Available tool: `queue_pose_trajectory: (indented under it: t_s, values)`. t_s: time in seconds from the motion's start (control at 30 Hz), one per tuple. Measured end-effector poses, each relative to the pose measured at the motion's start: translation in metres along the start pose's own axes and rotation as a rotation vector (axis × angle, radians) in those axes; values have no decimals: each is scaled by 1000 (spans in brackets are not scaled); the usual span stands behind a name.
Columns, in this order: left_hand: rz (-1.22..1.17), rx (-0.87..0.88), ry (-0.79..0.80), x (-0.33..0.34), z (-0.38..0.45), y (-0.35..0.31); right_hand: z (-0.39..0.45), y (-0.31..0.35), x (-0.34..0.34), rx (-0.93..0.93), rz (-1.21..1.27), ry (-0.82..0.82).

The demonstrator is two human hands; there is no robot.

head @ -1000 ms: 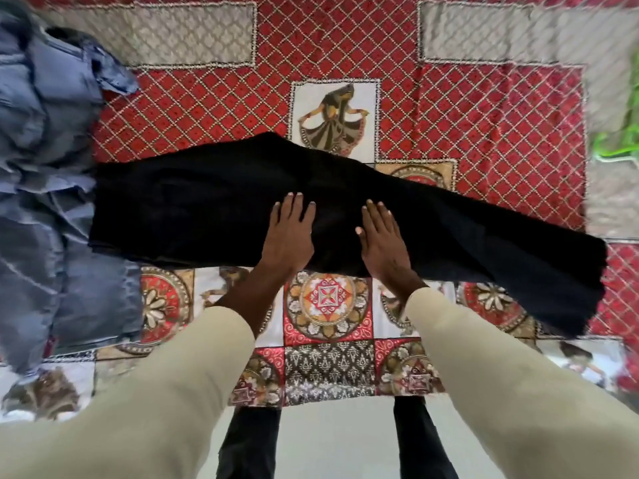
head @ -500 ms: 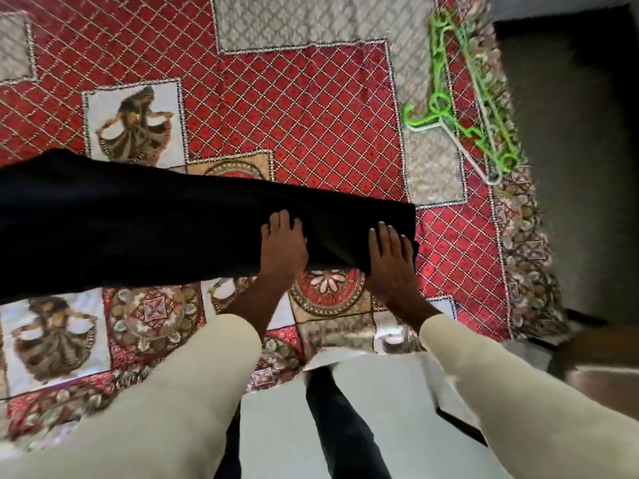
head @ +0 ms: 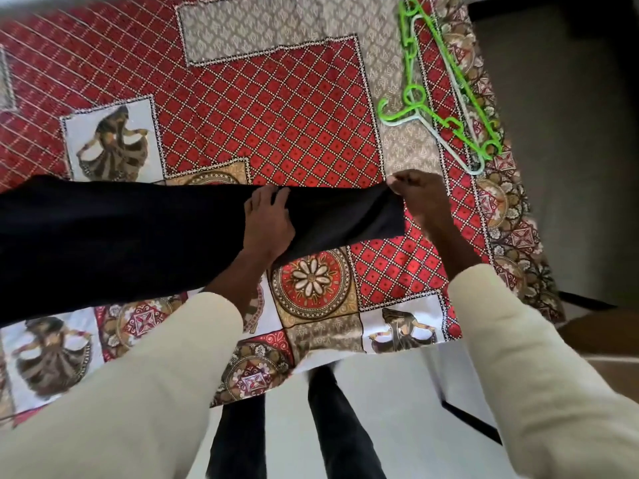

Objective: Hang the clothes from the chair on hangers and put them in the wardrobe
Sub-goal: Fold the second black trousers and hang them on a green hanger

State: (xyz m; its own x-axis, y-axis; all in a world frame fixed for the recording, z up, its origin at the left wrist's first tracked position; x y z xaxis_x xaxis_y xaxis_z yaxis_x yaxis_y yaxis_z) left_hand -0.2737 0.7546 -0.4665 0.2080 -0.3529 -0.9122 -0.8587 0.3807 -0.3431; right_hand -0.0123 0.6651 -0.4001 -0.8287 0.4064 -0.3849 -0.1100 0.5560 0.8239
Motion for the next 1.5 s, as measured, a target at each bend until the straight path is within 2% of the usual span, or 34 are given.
queue_pose_trajectory:
  t_s: [0.1,0.13,0.23,0.3,0.4,0.53,0.6,0.67,0.73,0.83,0.93,1.03,1.1,1.2,1.27,1.37,1.43,1.5]
  values:
    - [-41,149,62,5,-3,-12,9,0,-1,94,-341,171]
    - [-44,166,73,7,-4,-14,14,-8,-7,164,-400,146]
    - [-24,193,170,17,-8,-17,5,-41,-17,461,-186,28]
    - [30,254,238,25,-15,-20,-9,-58,-13,582,-55,60]
    - [48,232,177,27,-21,-23,-23,-72,-2,692,89,70]
    - [16,105,-18,21,-22,-24,-12,-66,6,483,186,106]
    - [3,54,-98,16,-21,-23,-4,-56,1,350,293,48]
    - [-3,15,-133,13,-19,-22,4,-48,-10,178,124,-124]
    - [-3,-7,-79,15,-16,-21,14,-54,-10,76,-132,-191]
    - [-22,-22,9,22,-17,-23,21,-64,4,204,-214,-94]
    - [-74,-36,62,32,-18,-26,21,-67,16,351,-54,-45]
    - [-31,-18,136,45,-24,-28,22,-69,26,432,67,16]
    - [-9,-22,81,42,-29,-30,25,-60,21,311,-54,-110]
    - [-24,-44,-124,28,-32,-33,15,-28,8,69,-262,-444]
    - [-4,-50,-154,20,-26,-36,13,-25,8,120,-253,-499]
    - [-27,-109,0,18,-15,-36,20,-47,6,368,-257,-465]
    - [-99,-106,206,30,-14,-34,23,-60,7,365,-213,-394]
    - [-22,-26,404,48,-22,-30,25,-68,13,282,-156,-310]
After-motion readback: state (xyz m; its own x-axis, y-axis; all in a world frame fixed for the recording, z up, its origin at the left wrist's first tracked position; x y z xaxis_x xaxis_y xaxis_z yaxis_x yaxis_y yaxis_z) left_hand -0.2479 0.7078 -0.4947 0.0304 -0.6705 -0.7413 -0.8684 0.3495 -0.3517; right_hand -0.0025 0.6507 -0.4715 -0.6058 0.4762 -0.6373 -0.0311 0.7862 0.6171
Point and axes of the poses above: each hand's wrist, its own z-axis towards the middle knuckle, its own x-axis out of the palm, y = z × x, the point moved 4 cm from there along z, towards the middle knuckle, and after that the axes turned 1 degree about -x, right-handed, at the moved point
